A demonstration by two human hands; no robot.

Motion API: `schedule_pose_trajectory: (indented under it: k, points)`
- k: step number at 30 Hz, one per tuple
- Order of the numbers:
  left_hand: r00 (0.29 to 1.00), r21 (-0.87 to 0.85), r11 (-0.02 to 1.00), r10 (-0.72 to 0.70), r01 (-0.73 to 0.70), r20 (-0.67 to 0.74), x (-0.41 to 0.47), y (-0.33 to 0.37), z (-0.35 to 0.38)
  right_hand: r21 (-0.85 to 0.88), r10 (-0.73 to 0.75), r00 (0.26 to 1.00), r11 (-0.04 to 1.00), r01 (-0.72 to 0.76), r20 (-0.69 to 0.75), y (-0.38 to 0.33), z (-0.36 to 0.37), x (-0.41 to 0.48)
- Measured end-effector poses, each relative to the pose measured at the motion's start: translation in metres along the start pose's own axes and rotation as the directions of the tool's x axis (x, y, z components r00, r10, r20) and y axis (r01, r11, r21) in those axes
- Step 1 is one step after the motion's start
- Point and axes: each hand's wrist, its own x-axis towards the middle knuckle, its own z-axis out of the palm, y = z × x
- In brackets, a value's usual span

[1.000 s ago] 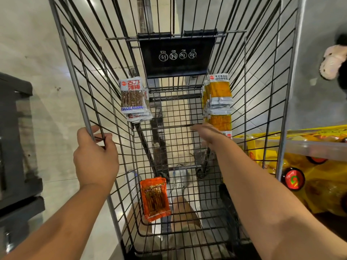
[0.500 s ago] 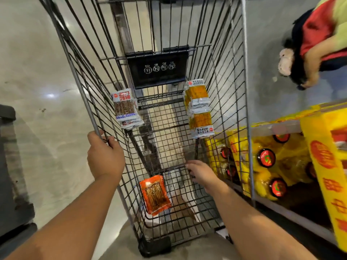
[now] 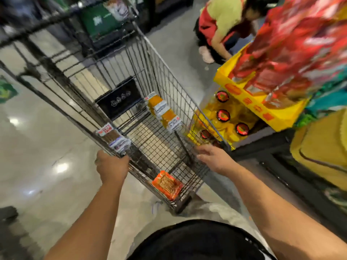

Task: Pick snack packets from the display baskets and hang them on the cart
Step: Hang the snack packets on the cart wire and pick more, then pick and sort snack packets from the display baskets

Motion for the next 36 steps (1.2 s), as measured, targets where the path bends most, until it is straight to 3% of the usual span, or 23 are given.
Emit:
schedule_pose_trajectory:
  k: [3,7,10,13,18,23,32,36]
  points:
    - [0.973,0.118,0.966,0.231,-0.230,0.003,-0.031,0.009,-0.004,0.039,-0.011,1.000,0.999,0.012,-0.025,0.007,-0.011,-0.042]
    - [0.831,0.207,0.810,0.500,-0.548,0.244,-0.084,0.032,0.011,0.099,-0.007,0.998,0.995,0.014,-0.069,0.029,-0.040,-0.097]
    - [0.644,0.165,0.646,0.632,-0.745,0.431,-0.132,0.057,0.027,0.268,0.027,0.981,0.963,0.026,-0.192,0.055,-0.067,-0.145]
    - [0.442,0.054,0.489,0.730,-0.871,0.522,-0.178,0.088,0.042,0.368,0.092,0.941,0.929,0.038,-0.327,0.082,-0.095,-0.190]
    - [0.153,-0.109,0.238,0.850,-0.965,0.503,-0.260,0.145,0.077,0.469,0.200,0.861,0.882,0.050,-0.468,0.147,-0.137,-0.265]
    - [-0.102,-0.202,-0.007,0.880,-0.979,0.464,-0.363,0.184,0.130,0.549,0.285,0.764,0.829,0.107,-0.579,0.226,-0.171,-0.332]
    - [-0.295,-0.245,-0.184,0.769,-0.952,0.567,-0.565,0.193,0.266,0.607,0.401,0.610,0.777,0.168,-0.683,0.390,-0.247,-0.415]
    - [-0.312,-0.223,-0.221,0.753,-0.949,0.580,-0.624,0.201,0.311,0.614,0.469,0.573,0.785,0.078,-0.672,0.452,-0.272,-0.440]
